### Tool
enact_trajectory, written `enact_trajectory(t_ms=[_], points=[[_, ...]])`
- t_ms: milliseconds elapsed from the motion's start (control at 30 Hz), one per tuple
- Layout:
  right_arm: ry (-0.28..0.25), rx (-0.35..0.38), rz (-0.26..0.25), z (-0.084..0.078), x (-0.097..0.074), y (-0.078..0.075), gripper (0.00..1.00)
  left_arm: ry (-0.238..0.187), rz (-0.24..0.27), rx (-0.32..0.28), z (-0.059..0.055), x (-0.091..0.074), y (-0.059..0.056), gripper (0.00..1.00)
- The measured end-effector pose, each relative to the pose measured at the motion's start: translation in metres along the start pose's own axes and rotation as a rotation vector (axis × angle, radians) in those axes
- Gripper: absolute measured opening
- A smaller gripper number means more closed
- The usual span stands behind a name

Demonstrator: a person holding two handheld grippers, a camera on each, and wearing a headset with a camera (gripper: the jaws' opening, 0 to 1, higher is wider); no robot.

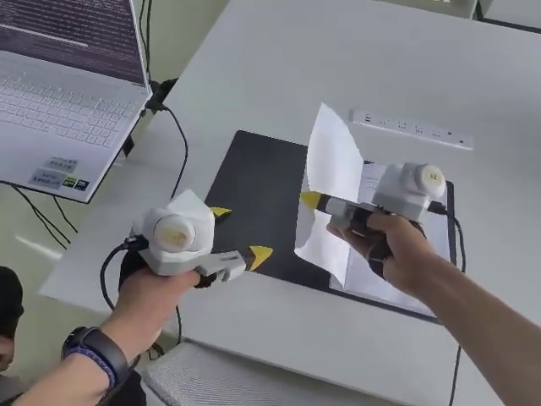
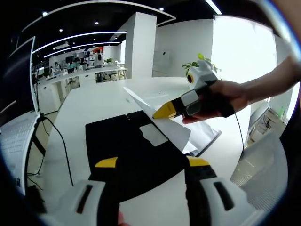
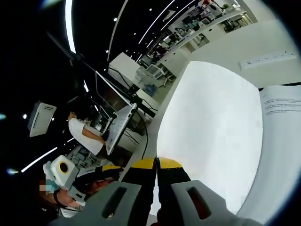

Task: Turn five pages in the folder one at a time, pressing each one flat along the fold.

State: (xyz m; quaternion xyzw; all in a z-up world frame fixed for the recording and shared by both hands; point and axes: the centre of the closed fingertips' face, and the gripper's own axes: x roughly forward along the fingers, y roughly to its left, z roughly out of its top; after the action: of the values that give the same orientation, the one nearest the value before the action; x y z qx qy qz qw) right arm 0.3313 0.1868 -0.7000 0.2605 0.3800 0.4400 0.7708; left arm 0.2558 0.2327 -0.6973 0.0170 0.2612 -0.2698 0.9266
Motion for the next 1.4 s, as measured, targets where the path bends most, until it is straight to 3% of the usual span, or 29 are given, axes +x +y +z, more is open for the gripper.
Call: enact_trajectory(t_ms=[333,433,833,1133,1400], points=[[0.065,0.030,-0.021,-0.021,0.028,-0.006,0.00,0.009,0.023,-0.029,-0.009,-0.013,0.011,0.57],[0.089,0.059,-0.037,-0.025,0.040,-0.029,0.00,0.011,0.024,-0.041,-0.012,-0.013,0.013,0.57],[0.167,0.134,-0.097,-0.046,0.076,-0.084,0.00,0.018,0.027,-0.067,-0.021,-0.003,0.023,0.57],[0.186,0.162,-0.114,-0.056,0.081,-0.094,0.00,0.033,0.021,-0.068,-0.025,0.004,0.020,0.56],[0.176,0.175,-0.101,-0.055,0.078,-0.088,0.00,0.043,0.015,-0.064,-0.026,0.008,0.016,0.56]])
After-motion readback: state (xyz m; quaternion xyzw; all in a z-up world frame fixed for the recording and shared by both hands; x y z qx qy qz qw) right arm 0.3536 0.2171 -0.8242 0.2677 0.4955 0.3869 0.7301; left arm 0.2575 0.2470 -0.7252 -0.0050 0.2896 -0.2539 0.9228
